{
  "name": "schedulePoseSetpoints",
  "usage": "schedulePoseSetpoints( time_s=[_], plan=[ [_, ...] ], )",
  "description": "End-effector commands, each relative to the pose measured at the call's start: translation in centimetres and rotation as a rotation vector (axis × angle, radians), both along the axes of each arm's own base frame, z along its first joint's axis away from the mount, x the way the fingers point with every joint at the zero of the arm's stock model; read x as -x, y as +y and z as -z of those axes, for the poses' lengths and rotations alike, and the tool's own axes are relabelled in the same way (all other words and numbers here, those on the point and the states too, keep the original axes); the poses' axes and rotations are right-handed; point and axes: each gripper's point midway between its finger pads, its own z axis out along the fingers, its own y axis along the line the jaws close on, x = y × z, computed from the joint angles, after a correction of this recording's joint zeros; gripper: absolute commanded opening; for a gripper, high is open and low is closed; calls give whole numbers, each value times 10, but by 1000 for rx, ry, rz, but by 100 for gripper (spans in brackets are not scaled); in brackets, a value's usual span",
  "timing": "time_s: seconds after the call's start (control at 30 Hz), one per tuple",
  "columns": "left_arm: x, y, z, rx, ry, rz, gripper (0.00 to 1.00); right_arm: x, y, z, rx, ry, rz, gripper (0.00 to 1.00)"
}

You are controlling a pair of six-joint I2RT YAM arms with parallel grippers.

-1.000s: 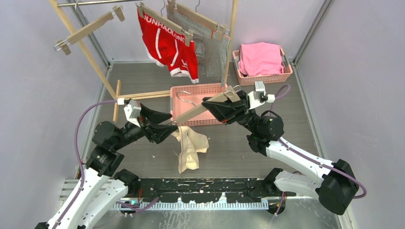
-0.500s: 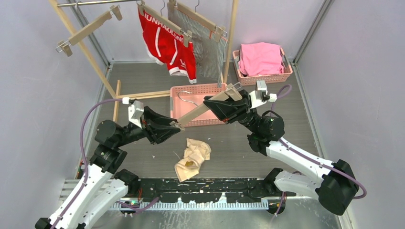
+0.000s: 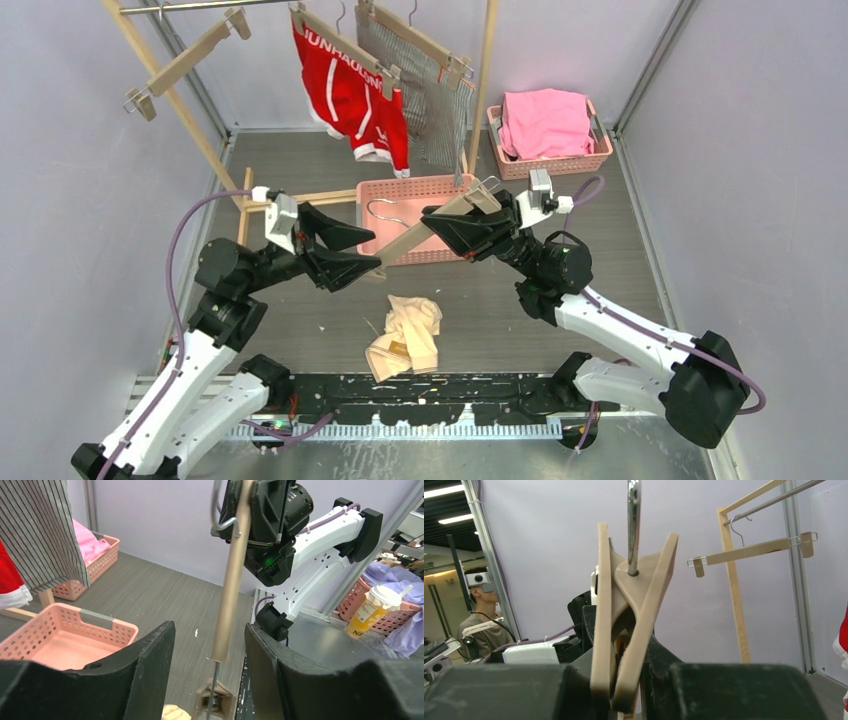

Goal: Remove the underwear clipped to the hanger

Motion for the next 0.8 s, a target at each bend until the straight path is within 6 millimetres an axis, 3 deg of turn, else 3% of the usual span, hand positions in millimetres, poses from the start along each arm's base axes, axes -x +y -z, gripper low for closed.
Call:
schedulePoseSetpoints(
  time_s=[0.0, 0.13, 0.27, 0.5, 0.77],
  plan=[
    [1, -6, -14, 35, -25, 52, 53, 12, -8, -22, -68, -62, -15, 1],
    [4, -9, -12, 36, -11, 90, 49, 8, -6, -24, -73, -62, -9, 1],
    [7, -10, -11, 28, -9, 111, 32, 6, -3, -24, -77, -63, -15, 1],
    [17, -18, 3, -9, 32, 200, 19, 1, 0, -25, -87, -62, -10, 1],
    [16, -20, 15, -19, 70, 207, 24, 1, -1, -33, -107, -74, -10, 1]
  ],
)
